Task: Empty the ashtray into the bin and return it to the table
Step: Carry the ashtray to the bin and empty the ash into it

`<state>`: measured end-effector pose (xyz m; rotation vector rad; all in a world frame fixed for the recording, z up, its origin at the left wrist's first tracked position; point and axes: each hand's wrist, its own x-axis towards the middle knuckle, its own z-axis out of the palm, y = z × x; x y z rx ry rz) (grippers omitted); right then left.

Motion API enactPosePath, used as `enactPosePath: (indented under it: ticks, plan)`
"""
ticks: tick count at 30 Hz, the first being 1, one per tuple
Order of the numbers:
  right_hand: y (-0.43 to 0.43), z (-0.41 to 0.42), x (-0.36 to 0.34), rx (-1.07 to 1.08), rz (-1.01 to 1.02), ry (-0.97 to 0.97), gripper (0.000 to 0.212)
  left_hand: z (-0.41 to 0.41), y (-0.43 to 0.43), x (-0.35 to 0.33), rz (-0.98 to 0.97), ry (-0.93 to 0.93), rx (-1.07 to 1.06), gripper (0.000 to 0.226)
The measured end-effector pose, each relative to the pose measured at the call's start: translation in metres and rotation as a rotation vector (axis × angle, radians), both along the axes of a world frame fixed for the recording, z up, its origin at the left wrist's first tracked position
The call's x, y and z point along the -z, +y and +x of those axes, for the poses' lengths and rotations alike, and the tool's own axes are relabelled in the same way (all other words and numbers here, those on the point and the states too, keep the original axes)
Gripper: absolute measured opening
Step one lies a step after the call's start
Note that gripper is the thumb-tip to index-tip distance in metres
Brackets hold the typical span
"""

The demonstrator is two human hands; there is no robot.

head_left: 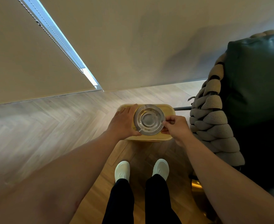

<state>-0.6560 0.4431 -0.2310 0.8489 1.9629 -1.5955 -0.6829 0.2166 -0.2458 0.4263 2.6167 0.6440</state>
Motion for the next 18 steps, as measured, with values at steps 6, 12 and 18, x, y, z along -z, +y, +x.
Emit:
enactPosePath:
  ticks: [6,12,18]
  plan:
    - [-0.003,0.000,0.000,-0.064,0.040,-0.011,0.021,0.007,-0.002,-0.001,0.012,-0.060,0.025,0.114]
    - [-0.007,-0.001,-0.006,-0.418,0.208,0.128,0.058,0.006,-0.004,-0.006,-0.022,-0.058,0.046,0.112]
    - [-0.013,0.002,-0.012,-0.659,0.233,0.168,0.107,0.004,-0.004,-0.012,-0.023,-0.030,0.026,0.109]
